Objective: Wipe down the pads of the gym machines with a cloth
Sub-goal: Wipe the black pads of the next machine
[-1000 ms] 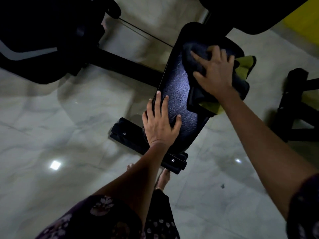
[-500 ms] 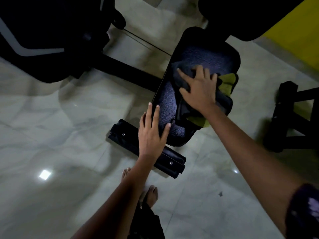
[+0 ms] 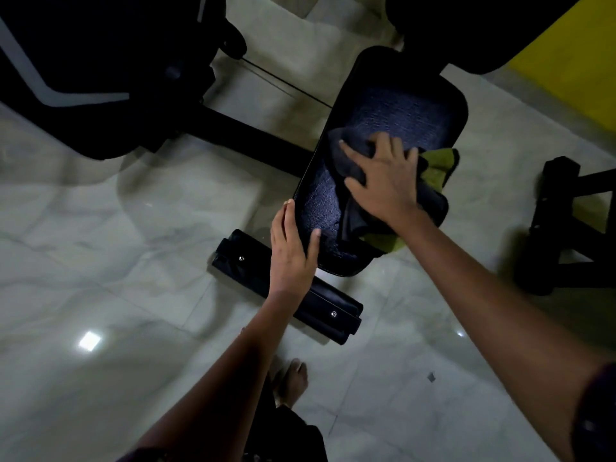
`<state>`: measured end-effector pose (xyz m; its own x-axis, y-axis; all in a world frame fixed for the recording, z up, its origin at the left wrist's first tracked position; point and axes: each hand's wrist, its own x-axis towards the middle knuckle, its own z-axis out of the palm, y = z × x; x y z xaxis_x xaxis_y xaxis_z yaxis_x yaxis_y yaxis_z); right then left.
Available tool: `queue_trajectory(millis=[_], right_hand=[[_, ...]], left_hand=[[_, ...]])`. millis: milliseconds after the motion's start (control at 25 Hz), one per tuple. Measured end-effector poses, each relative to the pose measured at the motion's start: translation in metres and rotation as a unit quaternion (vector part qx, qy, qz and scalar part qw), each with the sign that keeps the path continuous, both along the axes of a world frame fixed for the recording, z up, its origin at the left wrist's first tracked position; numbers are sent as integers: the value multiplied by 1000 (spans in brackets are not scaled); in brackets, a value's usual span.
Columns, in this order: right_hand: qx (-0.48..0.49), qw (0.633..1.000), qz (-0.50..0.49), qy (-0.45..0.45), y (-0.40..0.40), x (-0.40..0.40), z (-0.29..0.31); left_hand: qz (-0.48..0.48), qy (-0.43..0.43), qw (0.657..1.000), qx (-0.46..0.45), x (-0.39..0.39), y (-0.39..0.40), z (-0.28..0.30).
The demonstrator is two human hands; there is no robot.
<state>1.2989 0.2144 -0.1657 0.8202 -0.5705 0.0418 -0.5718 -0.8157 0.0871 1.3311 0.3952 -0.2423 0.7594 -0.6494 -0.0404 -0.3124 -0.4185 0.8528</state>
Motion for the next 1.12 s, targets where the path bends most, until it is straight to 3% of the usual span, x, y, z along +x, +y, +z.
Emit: queue_trajectory(millis=[200, 360, 440, 600, 680, 760, 840, 880, 1040, 1120], right_hand=[[5, 988, 150, -20, 20, -48, -11], [-6, 996, -61, -61, 23, -31, -13], [-9, 993, -97, -65, 42, -16, -14], [27, 995, 39, -83, 67, -51, -21], [40, 994, 60, -77, 63, -73, -23], [43, 993, -50, -98, 66, -71, -24], [13, 974, -193, -117, 86, -44, -24], [0, 969, -218, -115, 99, -28, -24], [25, 993, -84, -75, 136, -19, -26], [39, 991, -96, -80, 133, -43, -25]], left_hand=[[-60, -17, 998, 23, 32, 6, 8], [-82, 9, 996, 22, 65, -6, 12], [-86, 21, 996, 13, 79, -14, 14], [-136, 61, 989, 0, 109, -41, 14], [-195, 62, 979, -19, 128, -68, 18], [-267, -7, 963, -22, 147, -105, 26], [-342, -124, 931, -32, 160, -146, 42], [-373, -173, 911, -30, 163, -161, 51], [-469, -313, 822, 80, 142, -189, 49], [-451, -355, 814, 89, 127, -182, 42]])
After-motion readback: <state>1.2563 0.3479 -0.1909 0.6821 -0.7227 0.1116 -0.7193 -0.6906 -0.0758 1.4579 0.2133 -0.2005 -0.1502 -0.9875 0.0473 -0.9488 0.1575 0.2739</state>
